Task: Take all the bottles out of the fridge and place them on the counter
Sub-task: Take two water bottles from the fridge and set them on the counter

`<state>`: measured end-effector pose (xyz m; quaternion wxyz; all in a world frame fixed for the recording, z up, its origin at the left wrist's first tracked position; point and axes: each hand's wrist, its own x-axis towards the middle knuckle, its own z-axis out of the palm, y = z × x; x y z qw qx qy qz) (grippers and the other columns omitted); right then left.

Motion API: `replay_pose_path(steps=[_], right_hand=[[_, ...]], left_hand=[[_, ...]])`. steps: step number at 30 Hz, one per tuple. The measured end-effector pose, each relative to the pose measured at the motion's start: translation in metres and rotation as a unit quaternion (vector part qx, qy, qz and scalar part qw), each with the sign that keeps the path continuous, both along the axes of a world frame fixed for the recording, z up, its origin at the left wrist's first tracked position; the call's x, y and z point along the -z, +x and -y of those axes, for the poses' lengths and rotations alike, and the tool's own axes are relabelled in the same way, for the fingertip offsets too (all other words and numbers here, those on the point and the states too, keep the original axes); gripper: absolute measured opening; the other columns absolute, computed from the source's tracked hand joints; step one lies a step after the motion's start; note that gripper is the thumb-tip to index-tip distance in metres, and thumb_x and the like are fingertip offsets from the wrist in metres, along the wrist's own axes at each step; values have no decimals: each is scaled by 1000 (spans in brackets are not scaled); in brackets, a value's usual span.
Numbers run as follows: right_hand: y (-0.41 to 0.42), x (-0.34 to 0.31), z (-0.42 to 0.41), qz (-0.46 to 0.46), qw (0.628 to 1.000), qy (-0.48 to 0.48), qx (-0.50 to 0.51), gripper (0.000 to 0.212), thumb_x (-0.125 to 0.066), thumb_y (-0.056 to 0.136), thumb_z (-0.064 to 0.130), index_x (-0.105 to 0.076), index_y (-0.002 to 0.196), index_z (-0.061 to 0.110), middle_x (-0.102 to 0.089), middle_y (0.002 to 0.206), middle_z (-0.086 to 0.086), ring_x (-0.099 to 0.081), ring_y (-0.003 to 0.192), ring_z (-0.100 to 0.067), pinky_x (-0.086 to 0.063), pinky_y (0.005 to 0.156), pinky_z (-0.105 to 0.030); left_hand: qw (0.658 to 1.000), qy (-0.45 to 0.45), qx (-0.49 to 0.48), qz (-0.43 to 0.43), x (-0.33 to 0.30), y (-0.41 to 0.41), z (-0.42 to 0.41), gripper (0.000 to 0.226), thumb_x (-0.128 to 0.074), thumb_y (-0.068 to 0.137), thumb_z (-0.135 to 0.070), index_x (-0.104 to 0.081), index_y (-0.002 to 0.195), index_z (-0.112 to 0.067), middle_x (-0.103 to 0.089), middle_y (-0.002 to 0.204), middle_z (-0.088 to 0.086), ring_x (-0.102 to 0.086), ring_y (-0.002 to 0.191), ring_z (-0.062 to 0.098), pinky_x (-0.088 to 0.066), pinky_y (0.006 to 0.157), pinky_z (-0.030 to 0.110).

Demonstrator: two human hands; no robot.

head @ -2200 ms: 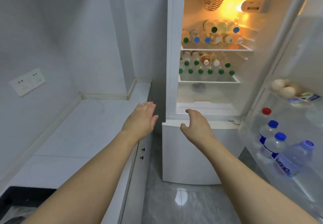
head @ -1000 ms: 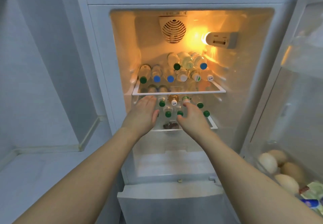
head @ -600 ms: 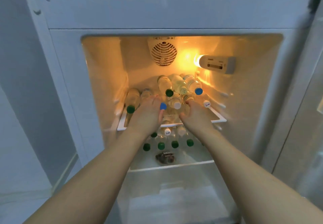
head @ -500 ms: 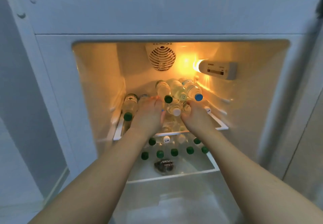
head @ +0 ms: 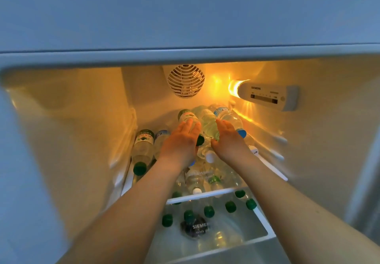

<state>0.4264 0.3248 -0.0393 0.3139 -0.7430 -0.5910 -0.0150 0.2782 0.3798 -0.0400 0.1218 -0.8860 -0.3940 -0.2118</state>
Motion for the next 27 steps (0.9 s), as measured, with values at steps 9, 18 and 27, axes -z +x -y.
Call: replay_pose_path(steps=[9,18,27], right_hand=[[2,4,-34,13,999,38,23,67,-52,93,17,-22,152,17,-26,157,-7,-47,129,-33,-45,98,-40],[-1,12,-32,15,997,26,67,63,-44,100,17,-14,154,12,-18,160,-7,-46,131,-34,-43,100,-40],[-7,12,18,13,995,71,66,40,-45,99,23,-38,134,6,-51,133,-17,-61,99,-39,-48,75,-40]], left_hand=[[1000,15,8,5,2,1,-16,66,-50,99,-28,-13,154,-28,-10,162,6,-12,149,24,-43,101,41],[998,41,37,4,11,0,-14,62,-49,98,-12,-20,153,-19,-12,162,6,-11,149,27,-48,97,46],[996,48,50,49,13,-16,24,57,-54,92,-11,-31,144,-12,-21,159,11,-23,146,32,-56,78,46]])
